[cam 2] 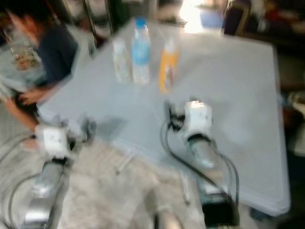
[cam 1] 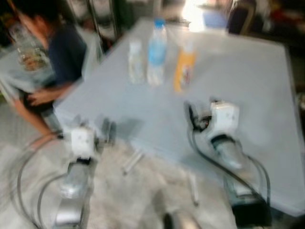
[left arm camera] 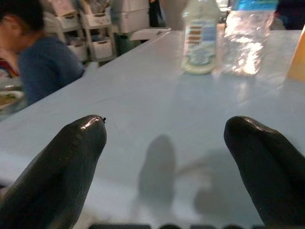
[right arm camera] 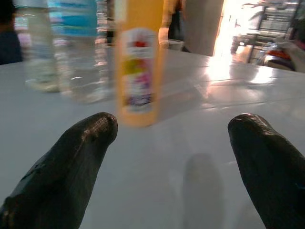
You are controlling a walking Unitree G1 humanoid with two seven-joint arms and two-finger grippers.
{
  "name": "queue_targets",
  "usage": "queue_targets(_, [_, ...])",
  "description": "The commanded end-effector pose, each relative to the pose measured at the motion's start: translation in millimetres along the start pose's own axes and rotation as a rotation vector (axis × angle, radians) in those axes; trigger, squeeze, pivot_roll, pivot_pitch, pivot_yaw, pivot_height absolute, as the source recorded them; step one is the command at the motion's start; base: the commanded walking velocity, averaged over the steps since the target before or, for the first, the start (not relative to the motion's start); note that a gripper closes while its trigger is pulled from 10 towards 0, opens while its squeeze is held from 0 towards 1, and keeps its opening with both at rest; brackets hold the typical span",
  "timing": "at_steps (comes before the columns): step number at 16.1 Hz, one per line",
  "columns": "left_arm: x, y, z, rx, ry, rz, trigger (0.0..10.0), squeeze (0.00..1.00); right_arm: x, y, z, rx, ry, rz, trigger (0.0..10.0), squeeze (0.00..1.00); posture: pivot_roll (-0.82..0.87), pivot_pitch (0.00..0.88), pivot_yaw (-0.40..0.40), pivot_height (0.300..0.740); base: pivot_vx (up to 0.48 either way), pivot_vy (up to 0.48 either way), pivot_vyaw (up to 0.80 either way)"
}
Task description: Restocking fridge
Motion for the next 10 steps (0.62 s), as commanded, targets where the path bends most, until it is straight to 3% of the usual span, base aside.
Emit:
queue_targets(1, [-12.9, -2.7, 1.8, -0.016, 0.038, -0.025, 10.0, 0.00, -10.6, 3.8, -2.8, 0.023, 0.026, -0.011, 10.0, 0.00, -0.02, 0.090, 0.011, 0.740, 0.461, 0.000, 0.00])
queue_targets(10, [-22.8, -1.6, 6.1, -0.017, 0.054, -0.059, 10.0, 0.00, -20.5, 7.0, -9.1, 0.042, 0.070, 0.027, 10.0, 0.00, 0.00, 0.132, 0.012, 0.740, 0.000, 0.000, 0.00])
Point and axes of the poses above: a point about 5 cm out from each wrist's last joint towards the gripper, its own z axis pointing back from the gripper into the wrist, its own y axis along the axis of the wrist's last joint, x = y × z, the point moved 3 cm from there along -z, pointing out of the wrist towards the gripper, and after that the axes turned 15 degrees about -z, right-handed, at the moved point
